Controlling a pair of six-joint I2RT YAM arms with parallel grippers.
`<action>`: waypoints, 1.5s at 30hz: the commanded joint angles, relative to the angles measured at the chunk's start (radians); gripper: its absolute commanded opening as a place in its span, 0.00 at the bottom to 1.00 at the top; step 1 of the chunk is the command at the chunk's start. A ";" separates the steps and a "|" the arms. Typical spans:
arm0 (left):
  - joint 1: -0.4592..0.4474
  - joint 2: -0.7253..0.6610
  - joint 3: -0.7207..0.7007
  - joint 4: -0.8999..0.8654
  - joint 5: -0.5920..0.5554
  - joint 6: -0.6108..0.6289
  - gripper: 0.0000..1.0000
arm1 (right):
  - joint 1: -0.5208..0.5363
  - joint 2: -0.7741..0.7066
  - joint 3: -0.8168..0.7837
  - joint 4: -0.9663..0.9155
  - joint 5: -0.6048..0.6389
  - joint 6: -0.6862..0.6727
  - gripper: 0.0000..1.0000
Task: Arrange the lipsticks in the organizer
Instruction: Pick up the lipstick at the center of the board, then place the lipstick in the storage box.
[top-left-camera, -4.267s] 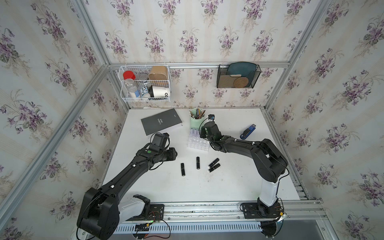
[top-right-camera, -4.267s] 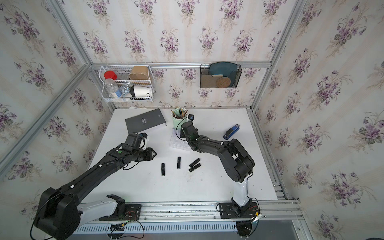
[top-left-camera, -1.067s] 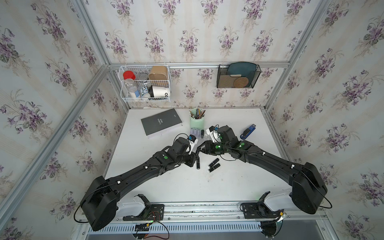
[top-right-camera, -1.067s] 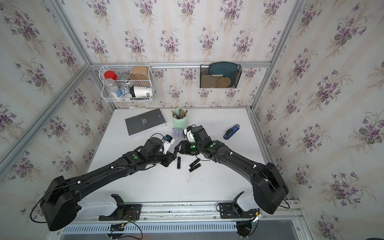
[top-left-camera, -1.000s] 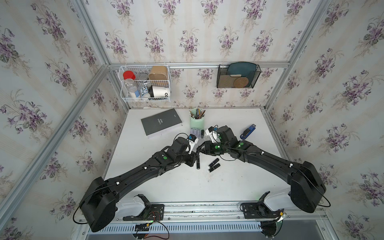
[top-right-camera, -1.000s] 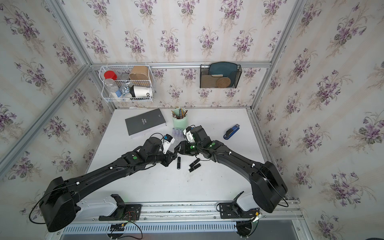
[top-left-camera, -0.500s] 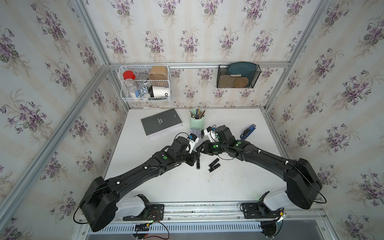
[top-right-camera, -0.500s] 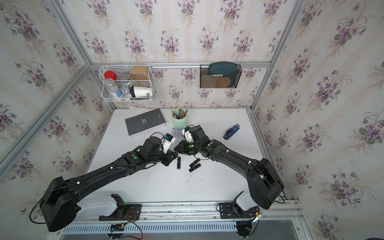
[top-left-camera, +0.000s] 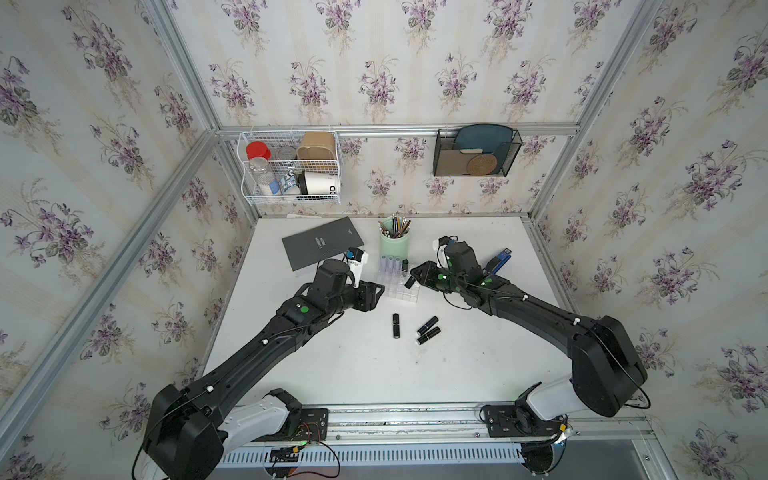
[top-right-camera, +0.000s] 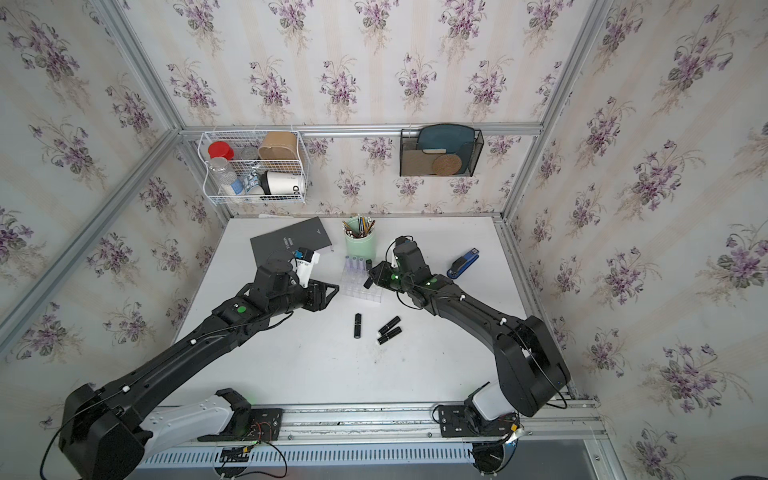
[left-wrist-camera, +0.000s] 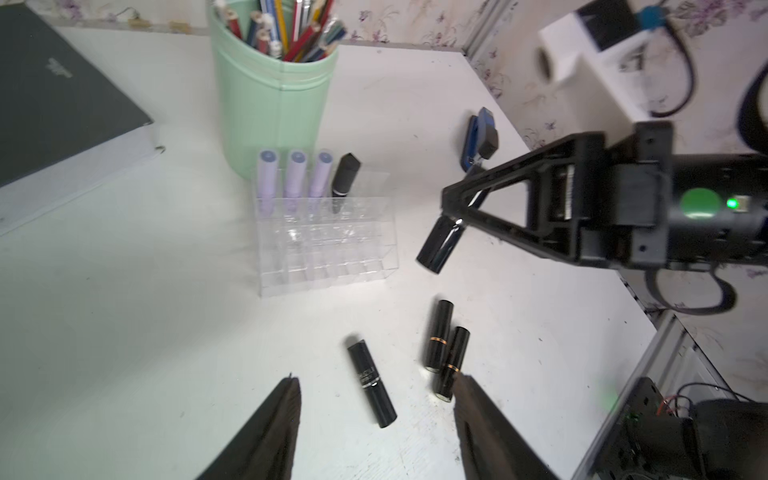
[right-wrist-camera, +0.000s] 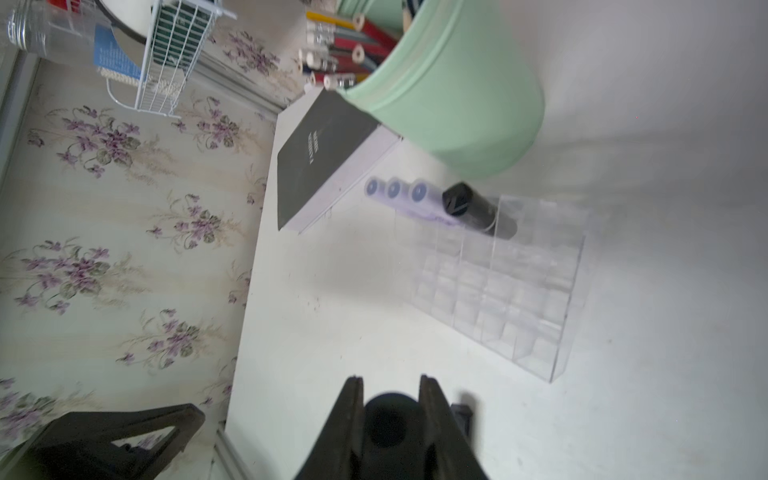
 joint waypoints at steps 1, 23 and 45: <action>0.063 0.016 -0.031 -0.035 0.040 -0.075 0.62 | 0.020 0.039 0.012 0.075 0.343 -0.104 0.19; 0.121 0.088 -0.059 -0.052 0.110 -0.069 0.60 | 0.059 0.344 0.133 0.268 0.509 -0.293 0.16; 0.124 0.068 -0.053 -0.086 0.161 -0.058 0.66 | 0.064 0.277 0.138 0.195 0.464 -0.258 0.45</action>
